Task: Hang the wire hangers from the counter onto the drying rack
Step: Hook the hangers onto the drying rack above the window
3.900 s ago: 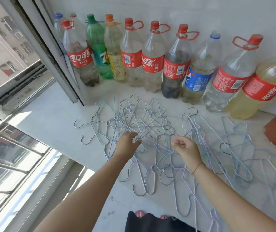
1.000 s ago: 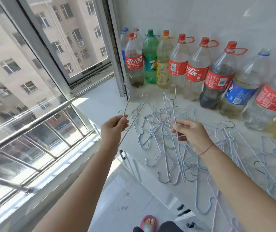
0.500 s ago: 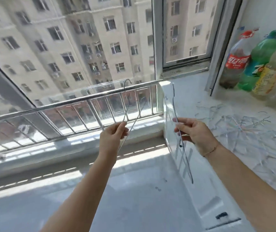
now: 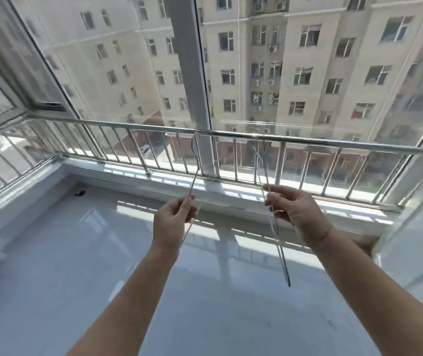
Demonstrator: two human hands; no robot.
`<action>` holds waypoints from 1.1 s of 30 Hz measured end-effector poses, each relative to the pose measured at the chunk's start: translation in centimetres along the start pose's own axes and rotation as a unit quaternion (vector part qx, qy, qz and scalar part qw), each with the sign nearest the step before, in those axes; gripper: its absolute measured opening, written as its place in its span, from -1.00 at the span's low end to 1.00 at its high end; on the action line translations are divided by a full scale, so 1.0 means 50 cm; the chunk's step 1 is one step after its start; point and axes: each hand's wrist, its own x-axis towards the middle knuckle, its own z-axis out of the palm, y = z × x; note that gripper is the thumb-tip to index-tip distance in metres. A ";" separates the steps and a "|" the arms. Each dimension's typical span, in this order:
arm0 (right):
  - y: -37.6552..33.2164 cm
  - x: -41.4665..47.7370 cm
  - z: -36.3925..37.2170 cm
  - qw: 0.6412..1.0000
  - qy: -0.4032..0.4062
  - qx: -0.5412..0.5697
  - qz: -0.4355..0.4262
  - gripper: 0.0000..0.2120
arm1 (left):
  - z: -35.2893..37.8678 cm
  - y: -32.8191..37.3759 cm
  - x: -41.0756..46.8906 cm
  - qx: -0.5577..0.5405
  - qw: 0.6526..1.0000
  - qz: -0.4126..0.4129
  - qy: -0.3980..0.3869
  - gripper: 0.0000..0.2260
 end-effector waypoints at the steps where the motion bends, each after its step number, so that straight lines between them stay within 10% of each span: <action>1: 0.007 0.014 0.054 1.000 -0.011 -0.002 0.001 -0.84 | -0.049 0.005 0.017 -0.002 1.000 0.000 0.007 -0.87; 33: 0.043 0.582 1.461 0.923 -0.384 0.002 0.000 -0.78 | -1.125 0.217 0.640 0.091 0.923 0.057 0.369 -0.84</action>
